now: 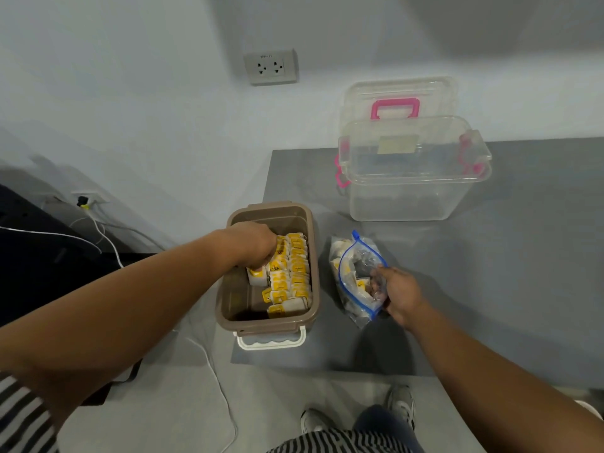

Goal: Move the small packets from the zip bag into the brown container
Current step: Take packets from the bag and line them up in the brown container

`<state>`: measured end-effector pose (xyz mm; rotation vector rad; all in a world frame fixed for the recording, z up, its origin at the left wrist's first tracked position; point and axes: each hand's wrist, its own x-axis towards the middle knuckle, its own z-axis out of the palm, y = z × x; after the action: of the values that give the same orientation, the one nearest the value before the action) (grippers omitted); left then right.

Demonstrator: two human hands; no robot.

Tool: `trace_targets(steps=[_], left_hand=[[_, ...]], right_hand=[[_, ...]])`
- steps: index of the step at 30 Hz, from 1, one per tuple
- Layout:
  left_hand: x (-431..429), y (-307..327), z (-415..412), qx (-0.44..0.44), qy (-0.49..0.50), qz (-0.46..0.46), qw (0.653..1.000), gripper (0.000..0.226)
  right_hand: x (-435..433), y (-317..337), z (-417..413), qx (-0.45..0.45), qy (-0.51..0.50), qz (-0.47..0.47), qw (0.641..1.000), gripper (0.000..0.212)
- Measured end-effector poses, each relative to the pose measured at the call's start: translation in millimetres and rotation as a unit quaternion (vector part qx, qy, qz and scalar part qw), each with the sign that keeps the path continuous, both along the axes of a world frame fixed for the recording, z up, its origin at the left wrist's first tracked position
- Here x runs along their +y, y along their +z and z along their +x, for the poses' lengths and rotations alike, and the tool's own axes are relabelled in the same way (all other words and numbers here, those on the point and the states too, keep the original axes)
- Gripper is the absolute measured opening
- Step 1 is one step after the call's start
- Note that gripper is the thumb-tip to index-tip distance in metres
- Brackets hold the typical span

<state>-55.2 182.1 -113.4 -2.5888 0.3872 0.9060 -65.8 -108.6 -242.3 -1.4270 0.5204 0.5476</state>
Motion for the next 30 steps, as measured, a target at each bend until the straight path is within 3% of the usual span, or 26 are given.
trace_targets(steps=[11,19,24,30], left_hand=[[-2.4,-8.1,-3.0,-0.005,-0.005,0.029,1.0,0.022],[-5.7,1.2,-6.3,-0.032,0.023,0.02,0.999,0.019],[-12.0,30.2,-7.3,-0.113,0.08,-0.12,0.983,0.017],[-64.5,63.7,-25.3,-0.179,0.179,-0.343,0.905,0.007]], right_hand=[[-1.7,-4.2,0.9,0.0,-0.01,0.018,1.0,0.017],[-2.4,-2.8,-0.9,0.004,-0.009,0.011,1.0,0.022],[-1.9,1.2,-3.1,0.011,-0.004,0.031,0.999,0.02],[-7.5,2.4,-3.2,-0.017,0.037,0.008,0.999,0.009]])
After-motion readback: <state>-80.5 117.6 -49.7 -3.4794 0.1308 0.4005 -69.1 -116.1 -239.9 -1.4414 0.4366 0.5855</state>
